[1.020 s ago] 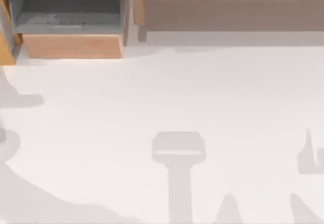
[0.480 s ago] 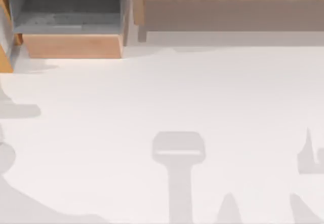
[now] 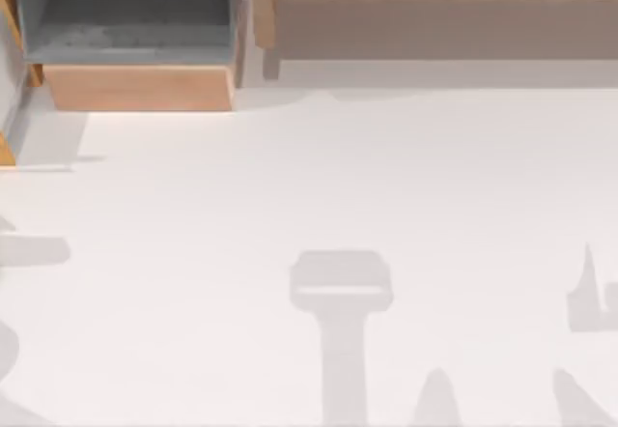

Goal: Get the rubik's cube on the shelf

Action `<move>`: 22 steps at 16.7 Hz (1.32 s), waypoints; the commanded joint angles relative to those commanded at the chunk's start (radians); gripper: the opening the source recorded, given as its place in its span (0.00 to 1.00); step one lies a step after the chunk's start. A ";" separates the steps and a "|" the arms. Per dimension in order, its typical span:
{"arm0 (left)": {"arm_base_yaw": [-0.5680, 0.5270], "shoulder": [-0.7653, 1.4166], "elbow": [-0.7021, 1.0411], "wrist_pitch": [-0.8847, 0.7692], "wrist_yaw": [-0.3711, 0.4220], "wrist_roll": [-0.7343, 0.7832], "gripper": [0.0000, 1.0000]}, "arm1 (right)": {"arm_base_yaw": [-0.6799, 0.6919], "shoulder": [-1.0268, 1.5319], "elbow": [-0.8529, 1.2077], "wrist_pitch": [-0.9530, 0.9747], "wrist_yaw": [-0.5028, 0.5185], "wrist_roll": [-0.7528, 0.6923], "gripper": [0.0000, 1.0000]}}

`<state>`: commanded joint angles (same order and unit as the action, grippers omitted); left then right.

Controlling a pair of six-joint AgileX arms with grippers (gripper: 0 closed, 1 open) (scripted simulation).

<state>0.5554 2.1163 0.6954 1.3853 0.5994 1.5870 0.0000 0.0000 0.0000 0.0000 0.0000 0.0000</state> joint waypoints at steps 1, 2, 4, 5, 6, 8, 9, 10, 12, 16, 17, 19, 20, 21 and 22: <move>-0.006 0.004 0.004 -0.001 -0.002 0.001 0.00 | 0.000 0.000 0.000 0.000 0.000 0.000 1.00; -0.002 0.001 0.001 0.002 0.000 0.002 0.00 | 0.000 0.000 0.000 0.000 0.000 0.000 1.00; 0.022 -0.015 -0.036 0.026 0.024 0.006 0.00 | 0.000 0.000 0.000 0.000 0.000 0.000 1.00; 0.039 -0.025 -0.067 0.042 0.041 0.006 0.00 | 0.000 0.000 0.000 0.000 0.000 0.000 1.00; 0.056 -0.037 -0.104 0.060 0.060 0.005 0.00 | 0.000 0.000 0.000 0.000 0.000 0.000 1.00; 0.094 -0.064 -0.174 0.097 0.097 0.004 0.00 | 0.000 0.000 0.000 0.000 0.000 0.000 1.00; 0.110 -0.074 -0.197 0.112 0.112 0.006 0.00 | 0.000 0.000 0.000 0.000 0.000 0.000 1.00; 0.120 -0.081 -0.209 0.122 0.122 0.008 0.00 | 0.000 0.000 0.000 0.000 0.000 0.000 1.00; 0.121 -0.082 -0.211 0.123 0.123 0.008 0.00 | 0.000 0.000 0.000 0.000 0.000 0.000 1.00; 0.121 -0.082 -0.211 0.123 0.123 0.008 0.15 | 0.000 0.000 0.000 0.000 0.000 0.000 1.00; 0.121 -0.082 -0.211 0.123 0.123 0.008 0.23 | 0.000 0.000 0.000 0.000 0.000 0.000 1.00; 0.121 -0.082 -0.211 0.123 0.123 0.008 0.38 | 0.000 0.000 0.000 0.000 0.000 0.000 1.00; 0.121 -0.082 -0.211 0.123 0.123 0.008 0.45 | 0.000 0.000 0.000 0.000 0.000 0.000 1.00; 0.121 -0.082 -0.211 0.123 0.123 0.008 0.53 | 0.000 0.000 0.000 0.000 0.000 0.000 1.00; 0.121 -0.082 -0.211 0.123 0.123 0.008 0.60 | 0.000 0.000 0.000 0.000 0.000 0.000 1.00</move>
<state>0.6767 2.0347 0.4840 1.5086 0.7229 1.5951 0.0000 0.0000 0.0000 0.0000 0.0000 0.0000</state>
